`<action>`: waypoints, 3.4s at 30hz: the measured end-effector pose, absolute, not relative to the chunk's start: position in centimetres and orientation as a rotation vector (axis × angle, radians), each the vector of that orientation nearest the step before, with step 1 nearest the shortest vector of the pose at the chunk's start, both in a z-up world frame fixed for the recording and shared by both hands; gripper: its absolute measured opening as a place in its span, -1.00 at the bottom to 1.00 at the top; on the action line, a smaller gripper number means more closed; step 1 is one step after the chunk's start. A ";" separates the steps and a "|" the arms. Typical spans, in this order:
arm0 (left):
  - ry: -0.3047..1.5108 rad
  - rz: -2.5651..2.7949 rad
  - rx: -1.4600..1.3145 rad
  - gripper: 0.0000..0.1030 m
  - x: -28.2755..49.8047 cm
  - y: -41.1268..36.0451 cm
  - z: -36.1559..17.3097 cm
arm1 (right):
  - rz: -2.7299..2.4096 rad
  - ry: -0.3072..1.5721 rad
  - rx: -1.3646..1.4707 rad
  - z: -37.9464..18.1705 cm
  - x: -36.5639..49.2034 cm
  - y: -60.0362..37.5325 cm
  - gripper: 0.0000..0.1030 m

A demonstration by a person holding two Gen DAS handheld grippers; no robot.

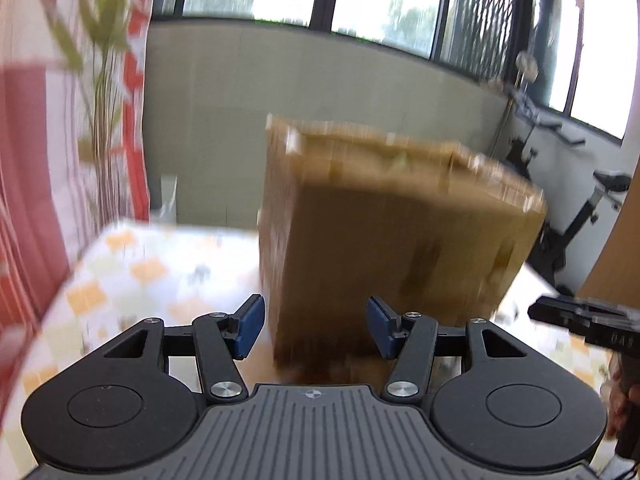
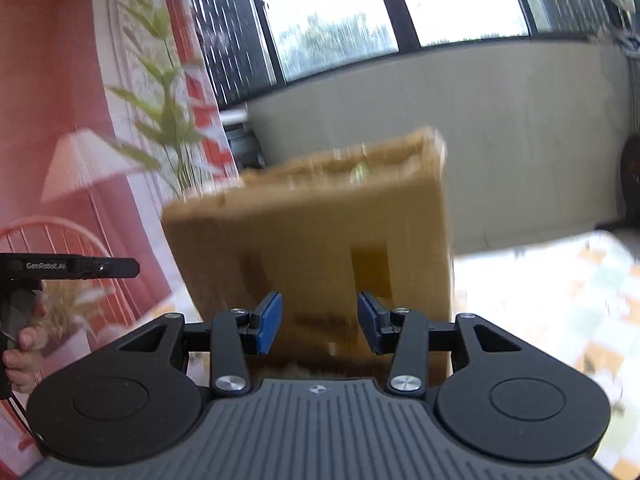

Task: Organize snacks
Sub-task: 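Move both open tools back to the snack pile beside the box, then grasp the orange bar with the left tool while the right tool grasps the white-blue packet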

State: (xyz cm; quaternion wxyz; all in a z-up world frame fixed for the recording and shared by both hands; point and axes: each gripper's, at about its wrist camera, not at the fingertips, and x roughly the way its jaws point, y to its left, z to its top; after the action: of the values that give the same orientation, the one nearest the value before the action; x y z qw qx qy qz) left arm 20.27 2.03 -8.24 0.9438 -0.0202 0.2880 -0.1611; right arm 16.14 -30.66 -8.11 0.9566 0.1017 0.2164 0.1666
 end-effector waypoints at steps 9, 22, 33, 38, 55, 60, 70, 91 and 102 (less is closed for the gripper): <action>0.751 -0.321 -0.023 0.14 19.4 1.1 -14.8 | 0.447 0.612 0.057 -11.8 18.7 -27.2 0.08; 0.808 -0.347 -0.032 0.14 18.1 -0.3 -16.9 | 0.524 0.742 -0.030 -14.3 23.9 -24.7 0.20; 0.815 -0.324 -0.055 0.14 18.0 -0.3 -17.4 | 0.542 0.850 0.079 -15.3 19.4 -26.9 0.21; 0.819 -0.301 -0.080 0.14 18.1 0.0 -17.8 | 0.515 0.809 0.049 -14.8 19.7 -25.7 0.24; 0.861 -0.318 -0.086 0.06 17.5 -0.9 -18.5 | 0.415 0.803 -0.070 -17.0 19.1 -25.3 0.34; 0.872 -0.333 -0.051 0.05 17.9 -1.8 -18.8 | 0.381 0.796 -0.057 -17.1 18.1 -26.2 0.34; 0.843 -0.312 0.037 -0.17 18.6 -3.8 -19.2 | 0.443 0.722 -0.118 -17.5 18.7 -24.6 0.36; 0.812 -0.289 0.064 -0.20 17.3 -4.0 -19.4 | 0.455 0.676 -0.017 -18.4 18.1 -26.4 0.07; 0.818 -0.339 0.064 -0.24 16.5 -4.3 -19.2 | 0.456 0.677 -0.015 -18.5 18.1 -26.4 0.07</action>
State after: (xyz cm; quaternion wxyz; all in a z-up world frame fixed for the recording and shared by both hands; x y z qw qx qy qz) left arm 16.47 -4.32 -19.25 0.9031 0.0309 0.3956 -0.1641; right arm 18.08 -26.38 -18.50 0.9179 -0.0074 0.3292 0.2215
